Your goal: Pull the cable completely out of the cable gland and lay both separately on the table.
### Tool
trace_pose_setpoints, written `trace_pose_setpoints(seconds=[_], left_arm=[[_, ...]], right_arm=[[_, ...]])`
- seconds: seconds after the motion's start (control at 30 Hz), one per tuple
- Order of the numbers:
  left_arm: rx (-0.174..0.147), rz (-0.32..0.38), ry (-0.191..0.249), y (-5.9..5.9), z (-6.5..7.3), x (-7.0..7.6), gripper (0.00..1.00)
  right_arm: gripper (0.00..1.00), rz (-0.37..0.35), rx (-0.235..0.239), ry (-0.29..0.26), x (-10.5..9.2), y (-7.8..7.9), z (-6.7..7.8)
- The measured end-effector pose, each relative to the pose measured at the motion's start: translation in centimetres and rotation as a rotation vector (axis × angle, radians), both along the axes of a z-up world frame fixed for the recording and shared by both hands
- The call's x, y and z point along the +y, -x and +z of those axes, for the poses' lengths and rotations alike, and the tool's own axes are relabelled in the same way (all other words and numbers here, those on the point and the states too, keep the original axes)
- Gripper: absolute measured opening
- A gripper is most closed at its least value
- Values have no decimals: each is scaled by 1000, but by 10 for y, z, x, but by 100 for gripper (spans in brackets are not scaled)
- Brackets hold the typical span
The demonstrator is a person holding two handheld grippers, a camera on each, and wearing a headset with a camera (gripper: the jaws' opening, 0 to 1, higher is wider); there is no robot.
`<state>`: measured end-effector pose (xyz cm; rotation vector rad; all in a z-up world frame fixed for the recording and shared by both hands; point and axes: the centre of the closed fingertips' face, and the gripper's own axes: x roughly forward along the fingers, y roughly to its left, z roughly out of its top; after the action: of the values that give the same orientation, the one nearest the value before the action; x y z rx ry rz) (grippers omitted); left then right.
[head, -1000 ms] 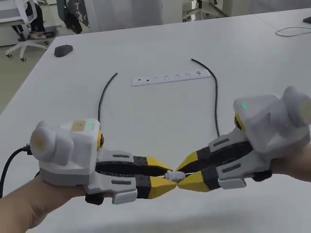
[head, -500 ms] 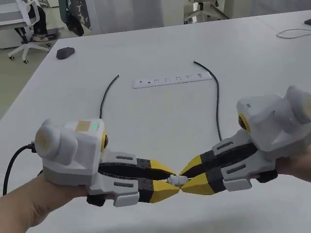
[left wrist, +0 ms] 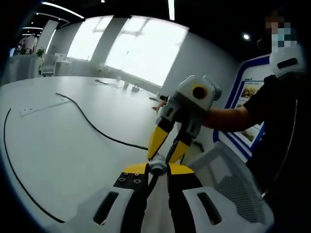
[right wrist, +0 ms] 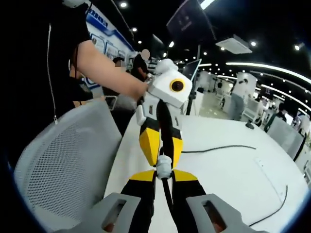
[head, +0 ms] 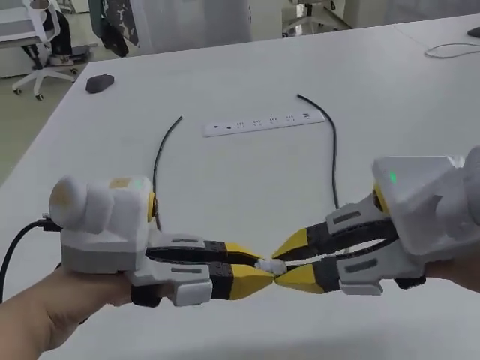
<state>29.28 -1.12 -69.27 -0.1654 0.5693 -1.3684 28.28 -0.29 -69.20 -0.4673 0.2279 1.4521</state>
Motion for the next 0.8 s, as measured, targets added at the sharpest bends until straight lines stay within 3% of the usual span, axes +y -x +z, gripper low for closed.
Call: trace_pose_setpoints(seconds=[0.07,0.17,0.2,0.3,0.33,0.37,0.43,0.47,0.5,0.57,0.6,0.67,0.7,0.8], left_arm=[[7,3,9,-1,1,0,15],[72,24,21,-2,2,0,15],[114,28,25,-1,2,0,15],[176,50,32,-1,1,-1,15],[168,52,31,-2,1,-1,15],[147,51,33,-2,1,-1,15],[138,41,28,1,1,-2,15],[123,40,28,1,1,-2,15],[106,37,29,1,1,-2,15],[68,37,18,0,0,-2,15],[32,42,9,-3,0,0,15],[-41,28,13,-4,2,2,15],[-93,16,16,-5,5,3,15],[-187,-12,5,-4,8,5,15]], right_arm=[[7,4,-43,0,0,0,1],[7,22,-125,6,0,-2,2],[7,35,-147,14,0,0,2],[7,31,-152,23,0,-2,0],[7,29,-151,25,0,-2,0],[7,28,-156,26,0,-3,-1],[7,23,-121,24,-1,-3,-2],[7,19,-125,24,-1,-3,-2],[8,18,-124,24,-1,-3,-2],[8,-18,-68,24,-3,-7,-1],[10,-31,-61,12,-4,-9,1],[22,-60,76,-28,-6,-7,4],[28,-77,147,-47,-7,-9,5],[21,-74,280,-85,-8,-6,8]])
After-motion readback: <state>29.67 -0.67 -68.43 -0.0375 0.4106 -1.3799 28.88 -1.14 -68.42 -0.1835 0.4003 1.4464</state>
